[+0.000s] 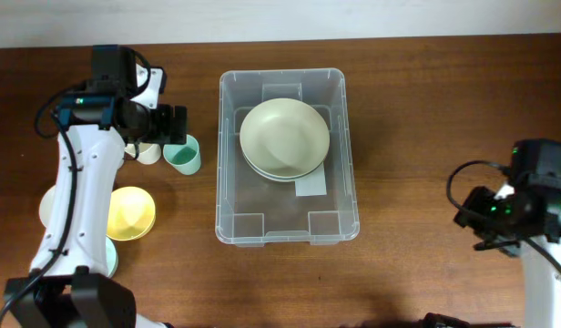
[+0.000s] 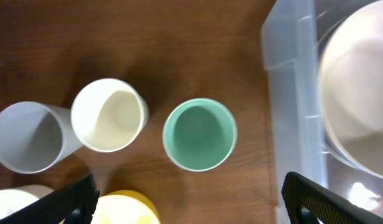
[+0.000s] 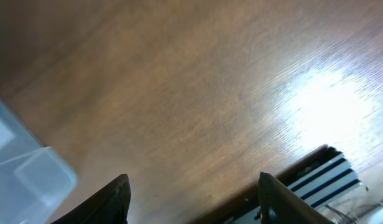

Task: Pack container
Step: 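Withdraw the right gripper to the right side, then move the left gripper to the grey cup and grasp it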

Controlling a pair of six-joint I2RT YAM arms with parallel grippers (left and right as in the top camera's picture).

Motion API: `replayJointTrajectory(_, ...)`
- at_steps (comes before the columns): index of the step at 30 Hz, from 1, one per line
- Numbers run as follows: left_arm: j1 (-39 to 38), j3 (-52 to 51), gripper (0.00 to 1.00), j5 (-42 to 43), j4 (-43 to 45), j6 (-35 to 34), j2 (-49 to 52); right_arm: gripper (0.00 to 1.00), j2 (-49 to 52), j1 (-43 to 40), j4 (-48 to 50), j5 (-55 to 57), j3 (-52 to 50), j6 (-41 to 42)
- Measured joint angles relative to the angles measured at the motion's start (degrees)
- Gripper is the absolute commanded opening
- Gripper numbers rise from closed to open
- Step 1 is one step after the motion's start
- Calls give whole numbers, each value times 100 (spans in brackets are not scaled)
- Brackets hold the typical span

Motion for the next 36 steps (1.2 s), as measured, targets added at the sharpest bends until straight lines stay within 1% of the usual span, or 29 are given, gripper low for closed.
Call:
replayJointTrajectory(3, 72, 15, 100, -382, -20, -31, 0, 62, 74, 0, 210, -4, -345, -7)
replayJointTrajectory(5, 262, 15, 100, -533, -33, -70, 0, 61, 127, 0, 295, -7, -452, -15)
replayJointTrajectory(7, 551, 20, 100, -623, -24, -160, 0, 62, 173, 0, 337, -15, -496, -35)
replayJointTrajectory(13, 1753, 26, 99, -758, 280, -533, 4, 62, 188, 0, 385, -17, -505, -63)
replayJointTrajectory(17, 2291, 48, 99, -772, 503, -682, 188, 62, 188, 0, 385, -17, -505, -66)
replayJointTrajectory(22, 2540, 61, 99, -636, 776, -743, 817, 62, 188, 0, 376, -17, -505, -63)
replayJointTrajectory(27, 2544, 61, 99, -369, 1032, -785, 1534, 62, 188, 0, 323, -17, -505, -59)
replayJointTrajectory(28, 2542, 61, 98, -310, 1067, -787, 1676, 62, 190, 0, 319, -17, -505, -68)
replayJointTrajectory(29, 2542, 61, 91, -271, 1095, -787, 1786, 62, 188, 0, 315, -17, -505, -66)
replayJointTrajectory(30, 2542, 61, 80, -232, 1126, -789, 1897, 62, 188, 0, 317, -17, -505, -66)
replayJointTrajectory(31, 2542, 61, 73, -208, 1143, -778, 2013, 62, 188, 0, 317, -17, -505, -63)
replayJointTrajectory(33, 2542, 61, 52, -175, 1204, -780, 2157, 62, 188, 0, 315, -17, -505, -63)
replayJointTrajectory(34, 2542, 61, 46, -153, 1235, -807, 2229, 62, 190, 0, 317, -17, -505, -63)
replayJointTrajectory(35, 2542, 61, 36, -144, 1248, -822, 2262, 62, 190, 0, 313, -17, -505, -63)
replayJointTrajectory(36, 2542, 61, 31, -140, 1270, -807, 2293, 62, 188, 0, 315, -17, -505, -66)
